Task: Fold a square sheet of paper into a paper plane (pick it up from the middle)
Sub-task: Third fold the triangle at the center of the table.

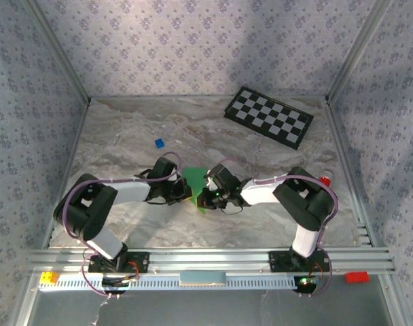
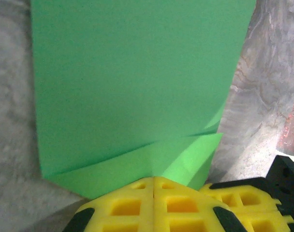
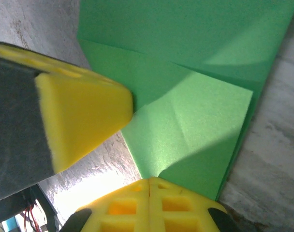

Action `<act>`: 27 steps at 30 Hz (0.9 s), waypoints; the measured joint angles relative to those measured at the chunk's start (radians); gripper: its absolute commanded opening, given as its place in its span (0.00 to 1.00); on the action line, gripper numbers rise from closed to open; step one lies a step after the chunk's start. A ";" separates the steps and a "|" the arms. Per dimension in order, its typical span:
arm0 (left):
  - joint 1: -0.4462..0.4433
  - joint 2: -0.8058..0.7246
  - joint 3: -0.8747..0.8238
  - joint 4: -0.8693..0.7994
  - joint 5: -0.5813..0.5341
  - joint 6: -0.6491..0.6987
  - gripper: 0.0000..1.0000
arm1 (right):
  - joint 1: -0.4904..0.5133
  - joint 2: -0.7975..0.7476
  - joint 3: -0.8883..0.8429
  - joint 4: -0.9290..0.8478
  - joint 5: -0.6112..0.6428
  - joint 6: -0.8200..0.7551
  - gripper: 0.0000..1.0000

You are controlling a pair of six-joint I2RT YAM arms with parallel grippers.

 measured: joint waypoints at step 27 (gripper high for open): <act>-0.022 0.002 -0.045 0.054 0.009 -0.003 0.00 | 0.007 -0.003 -0.026 0.051 0.015 0.029 0.00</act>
